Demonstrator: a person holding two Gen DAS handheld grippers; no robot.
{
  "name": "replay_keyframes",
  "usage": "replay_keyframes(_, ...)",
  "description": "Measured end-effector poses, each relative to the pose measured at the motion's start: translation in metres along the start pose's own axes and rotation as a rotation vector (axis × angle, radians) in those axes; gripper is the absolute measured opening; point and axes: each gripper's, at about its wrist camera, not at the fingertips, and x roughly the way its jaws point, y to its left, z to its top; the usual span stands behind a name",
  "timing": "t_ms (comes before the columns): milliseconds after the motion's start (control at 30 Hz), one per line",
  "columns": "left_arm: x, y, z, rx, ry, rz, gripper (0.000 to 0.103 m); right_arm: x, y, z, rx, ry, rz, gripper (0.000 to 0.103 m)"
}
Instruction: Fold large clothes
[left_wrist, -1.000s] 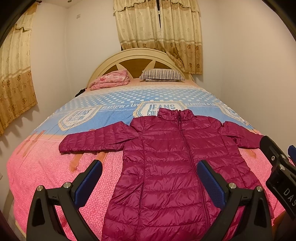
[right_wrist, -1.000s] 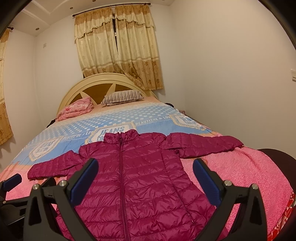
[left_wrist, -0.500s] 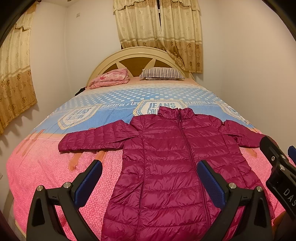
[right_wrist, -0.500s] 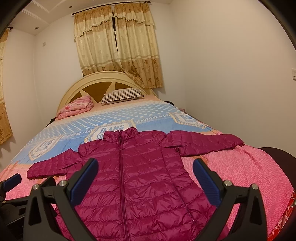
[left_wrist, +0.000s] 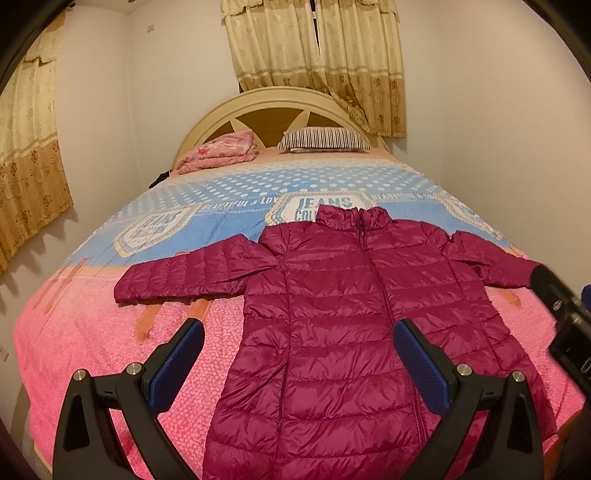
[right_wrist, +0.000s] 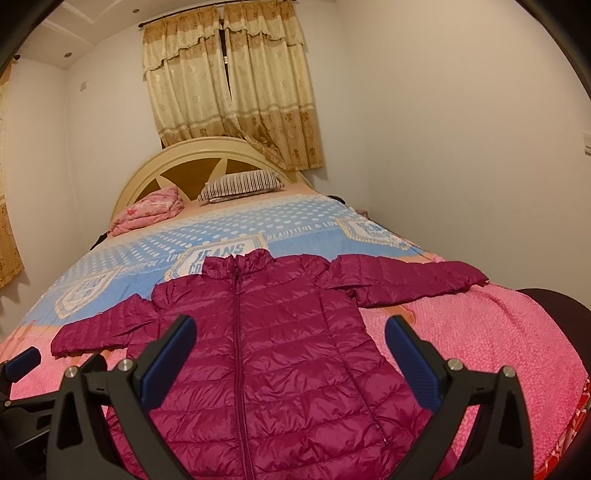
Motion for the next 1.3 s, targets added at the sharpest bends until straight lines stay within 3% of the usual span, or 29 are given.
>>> replay_keyframes(133, 0.024, -0.001, 0.003, 0.029, 0.025, 0.014, 0.102, 0.016, -0.014, 0.007, 0.016, 0.024, -0.021, 0.103)
replay_keyframes(333, 0.070, 0.024, 0.015, -0.032, 0.085, -0.117, 0.102, 0.050, -0.064, 0.023, 0.114, 0.088, -0.036, 0.103)
replay_keyframes(533, 0.139, 0.052, 0.033, -0.012, 0.094, -0.026, 0.102, 0.087, -0.162, 0.041, 0.294, 0.124, -0.160, 0.103)
replay_keyframes(667, 0.180, 0.067, 0.038, -0.011, 0.103, 0.021, 0.102, 0.108, -0.234, 0.049, 0.501, 0.154, -0.213, 0.090)
replay_keyframes(733, 0.197, 0.070, 0.038, -0.012, 0.115, 0.033, 0.102, 0.125, -0.269, 0.049, 0.596, 0.174, -0.241, 0.089)
replay_keyframes(833, 0.217, 0.070, 0.034, -0.013, 0.119, 0.045, 0.102, 0.155, -0.290, 0.052, 0.632, 0.233, -0.262, 0.088)
replay_keyframes(967, 0.238, 0.069, 0.023, -0.026, 0.150, 0.039, 0.102, 0.186, -0.309, 0.052, 0.645, 0.267, -0.355, 0.084)
replay_keyframes(1067, 0.258, 0.068, 0.007, -0.031, 0.207, 0.062, 0.102, 0.205, -0.326, 0.050, 0.669, 0.294, -0.399, 0.082)
replay_keyframes(1300, 0.269, 0.073, 0.003, -0.091, 0.252, 0.028, 0.102, 0.240, -0.345, 0.044, 0.666, 0.357, -0.493, 0.077)
